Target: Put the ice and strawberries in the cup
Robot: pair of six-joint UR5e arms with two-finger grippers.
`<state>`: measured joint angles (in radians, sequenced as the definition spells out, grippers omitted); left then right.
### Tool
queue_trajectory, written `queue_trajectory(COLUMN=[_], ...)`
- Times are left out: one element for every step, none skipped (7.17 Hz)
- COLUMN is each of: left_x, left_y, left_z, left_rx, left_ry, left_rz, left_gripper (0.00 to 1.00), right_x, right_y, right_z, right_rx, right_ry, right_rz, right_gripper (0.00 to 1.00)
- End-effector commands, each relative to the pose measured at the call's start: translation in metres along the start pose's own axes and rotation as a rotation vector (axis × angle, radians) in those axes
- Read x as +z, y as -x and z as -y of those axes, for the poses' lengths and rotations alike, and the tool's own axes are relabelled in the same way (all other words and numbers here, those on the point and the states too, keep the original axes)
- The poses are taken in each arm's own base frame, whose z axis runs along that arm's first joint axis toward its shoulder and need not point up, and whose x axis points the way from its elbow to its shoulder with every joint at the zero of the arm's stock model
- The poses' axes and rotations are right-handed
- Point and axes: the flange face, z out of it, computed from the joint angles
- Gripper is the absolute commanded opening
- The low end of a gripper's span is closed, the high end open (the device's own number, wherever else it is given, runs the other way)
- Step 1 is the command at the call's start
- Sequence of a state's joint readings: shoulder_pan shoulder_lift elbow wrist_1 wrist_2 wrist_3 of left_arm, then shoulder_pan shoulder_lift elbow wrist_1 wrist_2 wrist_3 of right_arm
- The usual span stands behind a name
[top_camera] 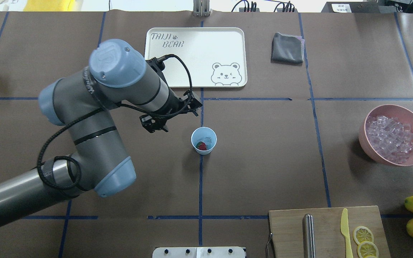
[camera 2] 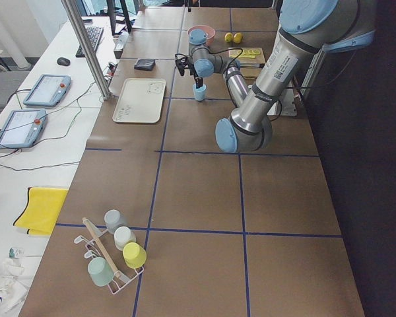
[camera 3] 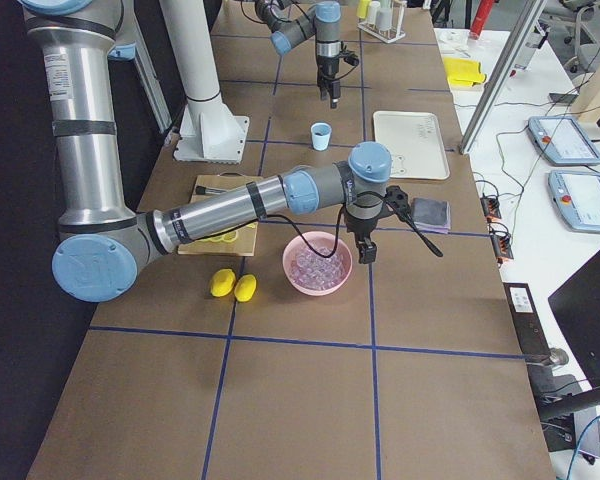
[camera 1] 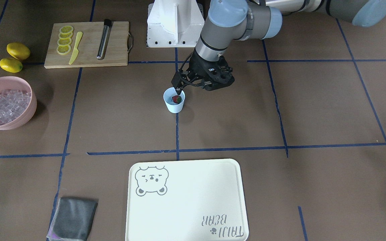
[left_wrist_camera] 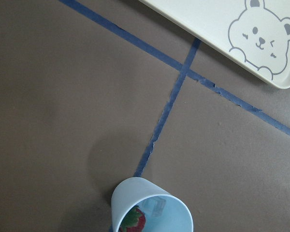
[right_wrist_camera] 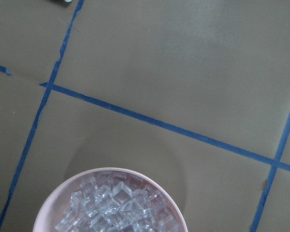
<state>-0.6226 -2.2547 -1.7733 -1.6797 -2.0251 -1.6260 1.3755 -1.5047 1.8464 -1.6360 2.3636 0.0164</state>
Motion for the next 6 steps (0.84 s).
queue_trajectory(left_x=[-0.05, -0.065, -0.082, -0.102, -0.12, -0.134], left_y=[0.045, 0.064, 0.092, 0.136, 0.162, 0.188], left_z=[0.035, 0.058, 0.078, 0.1, 0.123, 0.147], left_rx=[0.1, 0.13, 0.162, 0.201, 0.259, 0.309], left_ry=[-0.031, -0.028, -0.026, -0.032, -0.035, -0.027], left_rz=[0.083, 0.121, 0.14, 0.167, 0.211, 0.279], left_gripper=[1.0, 1.0, 1.0, 1.0, 1.0, 1.0], right_x=[0.004, 0.002, 0.002, -0.001, -0.001, -0.001], right_y=[-0.011, -0.034, -0.041, -0.047, -0.05, -0.055], right_z=[-0.009, -0.014, -0.019, -0.022, -0.025, -0.03], right_rx=[0.023, 0.077, 0.095, 0.108, 0.117, 0.129], right_ry=[0.011, 0.01, 0.011, 0.008, 0.007, 0.011], right_rz=[-0.005, -0.005, -0.007, -0.009, -0.009, -0.009], right_gripper=[0.99, 0.99, 0.99, 0.99, 0.99, 0.99])
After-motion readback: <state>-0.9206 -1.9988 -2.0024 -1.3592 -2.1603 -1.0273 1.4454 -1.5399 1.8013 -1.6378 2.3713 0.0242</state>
